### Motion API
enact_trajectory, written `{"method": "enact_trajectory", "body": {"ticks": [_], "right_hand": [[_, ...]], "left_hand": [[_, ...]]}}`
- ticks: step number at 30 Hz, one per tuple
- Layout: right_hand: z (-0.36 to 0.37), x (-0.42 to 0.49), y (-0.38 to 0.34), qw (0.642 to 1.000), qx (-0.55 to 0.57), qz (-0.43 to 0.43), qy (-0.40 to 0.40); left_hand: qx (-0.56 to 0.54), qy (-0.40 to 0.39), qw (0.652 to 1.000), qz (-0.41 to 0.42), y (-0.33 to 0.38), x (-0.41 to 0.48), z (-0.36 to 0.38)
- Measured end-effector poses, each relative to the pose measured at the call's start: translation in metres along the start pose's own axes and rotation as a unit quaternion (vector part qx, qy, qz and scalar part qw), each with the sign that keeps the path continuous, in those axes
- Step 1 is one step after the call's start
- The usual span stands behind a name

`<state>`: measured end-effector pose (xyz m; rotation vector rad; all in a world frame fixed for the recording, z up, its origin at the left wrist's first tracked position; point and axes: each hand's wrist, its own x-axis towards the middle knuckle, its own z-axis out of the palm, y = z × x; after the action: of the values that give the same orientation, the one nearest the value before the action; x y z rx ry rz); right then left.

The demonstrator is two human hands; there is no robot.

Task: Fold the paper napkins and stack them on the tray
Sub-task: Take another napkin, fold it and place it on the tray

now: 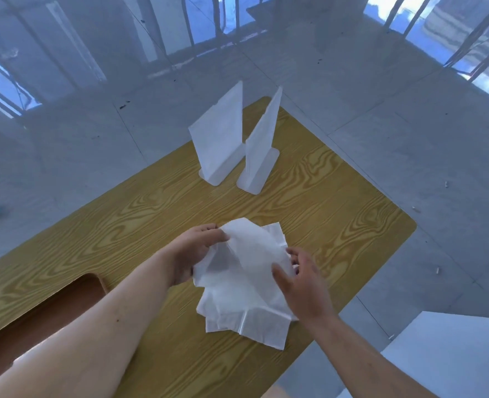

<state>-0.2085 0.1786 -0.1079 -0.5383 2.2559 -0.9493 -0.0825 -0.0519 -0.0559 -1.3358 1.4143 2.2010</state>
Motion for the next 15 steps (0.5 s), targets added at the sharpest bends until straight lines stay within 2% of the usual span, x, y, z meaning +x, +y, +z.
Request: {"method": "enact_trajectory", "body": {"ticks": [4, 5, 8, 10, 14, 15], "right_hand": [[0.013, 0.004, -0.027, 0.981, 0.143, 0.100, -0.079], [0.021, 0.003, -0.036, 0.965, 0.194, 0.125, -0.125], [0.049, -0.006, -0.066, 0.882, 0.335, 0.190, -0.271], [0.068, -0.014, -0.092, 0.854, 0.355, 0.168, -0.341], [0.103, -0.025, -0.149, 0.851, 0.351, 0.143, -0.363], [0.111, -0.028, -0.164, 0.847, 0.337, 0.117, -0.393]], "left_hand": [[-0.155, 0.004, 0.988, -0.011, -0.004, -0.044, -0.027], [-0.185, 0.003, 0.983, -0.003, -0.007, -0.055, -0.037], [-0.243, 0.001, 0.969, 0.033, -0.016, -0.087, -0.065], [-0.273, 0.018, 0.960, 0.060, -0.026, -0.109, -0.089], [-0.331, 0.072, 0.936, 0.095, -0.052, -0.152, -0.141], [-0.345, 0.086, 0.929, 0.100, -0.060, -0.164, -0.155]]}}
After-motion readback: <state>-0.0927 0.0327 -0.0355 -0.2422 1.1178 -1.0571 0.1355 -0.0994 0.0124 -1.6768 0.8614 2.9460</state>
